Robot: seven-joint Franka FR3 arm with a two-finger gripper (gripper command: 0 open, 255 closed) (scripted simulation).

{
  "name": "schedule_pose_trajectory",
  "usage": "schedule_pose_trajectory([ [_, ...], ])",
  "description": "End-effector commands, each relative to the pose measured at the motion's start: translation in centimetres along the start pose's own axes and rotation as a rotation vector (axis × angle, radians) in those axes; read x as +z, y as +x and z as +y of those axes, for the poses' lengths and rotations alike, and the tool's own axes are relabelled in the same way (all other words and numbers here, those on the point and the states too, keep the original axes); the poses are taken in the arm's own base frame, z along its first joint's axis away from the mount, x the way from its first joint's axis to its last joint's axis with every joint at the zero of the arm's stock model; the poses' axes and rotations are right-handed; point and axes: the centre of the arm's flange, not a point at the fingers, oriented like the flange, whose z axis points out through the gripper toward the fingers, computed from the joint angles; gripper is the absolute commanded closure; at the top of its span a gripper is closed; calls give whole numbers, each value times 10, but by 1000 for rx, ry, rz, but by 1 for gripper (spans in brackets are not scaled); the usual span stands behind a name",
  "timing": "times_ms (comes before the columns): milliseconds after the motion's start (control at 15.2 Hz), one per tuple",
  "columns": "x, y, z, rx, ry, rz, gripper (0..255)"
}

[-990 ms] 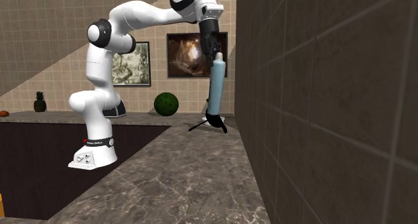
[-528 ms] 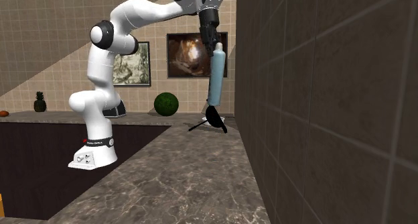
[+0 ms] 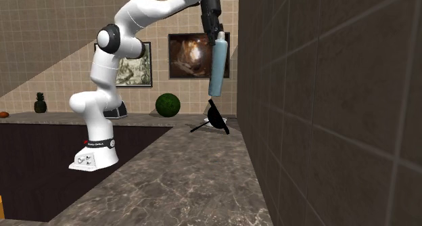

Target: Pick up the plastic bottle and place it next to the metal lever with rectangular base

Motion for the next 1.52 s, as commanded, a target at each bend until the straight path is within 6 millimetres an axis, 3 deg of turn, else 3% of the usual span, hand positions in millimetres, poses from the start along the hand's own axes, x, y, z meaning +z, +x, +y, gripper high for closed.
schedule_pose_trajectory([
  [0, -12, 1, -2, 0, 0, -1, 255],
  [66, -15, 2, -2, 0, 0, -1, 255],
  [1452, -34, -196, -196, 0, 0, -1, 255],
])
